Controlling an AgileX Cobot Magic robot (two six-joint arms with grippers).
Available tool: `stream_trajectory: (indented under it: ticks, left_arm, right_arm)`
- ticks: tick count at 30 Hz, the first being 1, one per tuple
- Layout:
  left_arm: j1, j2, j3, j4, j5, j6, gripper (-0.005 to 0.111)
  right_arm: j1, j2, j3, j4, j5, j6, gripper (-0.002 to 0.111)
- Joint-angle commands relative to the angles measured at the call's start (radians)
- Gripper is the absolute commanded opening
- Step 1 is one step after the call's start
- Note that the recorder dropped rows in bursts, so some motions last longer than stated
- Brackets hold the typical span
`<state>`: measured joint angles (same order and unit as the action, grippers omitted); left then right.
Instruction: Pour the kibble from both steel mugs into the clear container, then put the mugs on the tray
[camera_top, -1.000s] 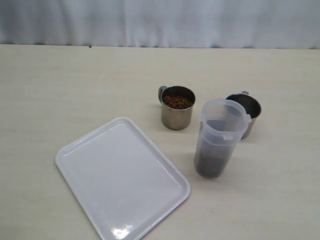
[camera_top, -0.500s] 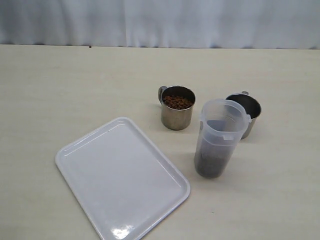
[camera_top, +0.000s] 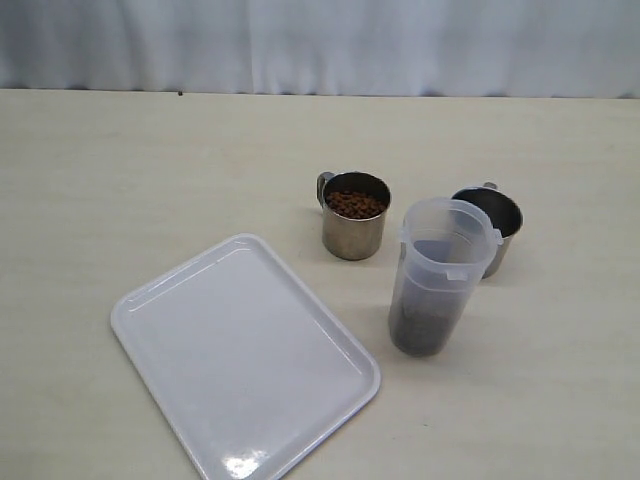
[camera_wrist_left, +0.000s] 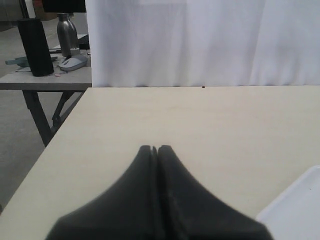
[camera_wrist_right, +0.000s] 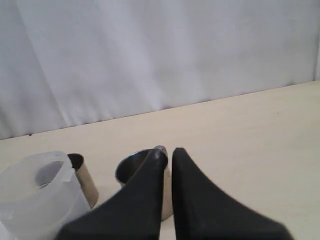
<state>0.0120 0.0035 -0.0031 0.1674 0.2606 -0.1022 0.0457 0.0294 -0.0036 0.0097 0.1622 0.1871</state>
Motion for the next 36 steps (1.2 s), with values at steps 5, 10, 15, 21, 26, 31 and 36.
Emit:
stream_trajectory:
  ticks: [5,10,15,21,26,31,36]
  left_arm:
    - [-0.002,-0.004,0.003,0.064,-0.135,0.006,0.000]
    - [-0.002,-0.004,0.003,0.052,-0.439,-0.023,0.000]
    - [-0.002,-0.004,0.003,0.077,-0.605,-0.070,0.000]
    - [-0.002,0.390,0.003,0.355,-0.755,-0.070,0.000]
    - [-0.002,0.961,-0.015,0.422,-1.161,0.131,0.000]
    - [-0.002,1.463,-0.189,0.556,-1.404,0.056,0.000]
    - [-0.002,1.784,-0.435,0.870,-1.408,-0.009,0.015]
  right_arm:
    - [0.063,0.003,0.004,0.002,0.007,0.000,0.005]
    - [0.063,0.003,0.004,0.002,0.007,0.000,0.005]
    - [0.063,0.003,0.004,0.002,0.007,0.000,0.005]
    - [0.063,0.003,0.004,0.002,0.007,0.000,0.005]
    - [0.063,0.003,0.004,0.002,0.007,0.000,0.005]
    - [0.063,0.003,0.004,0.002,0.007,0.000,0.005]
    - [0.063,0.003,0.004,0.002,0.007,0.000,0.005]
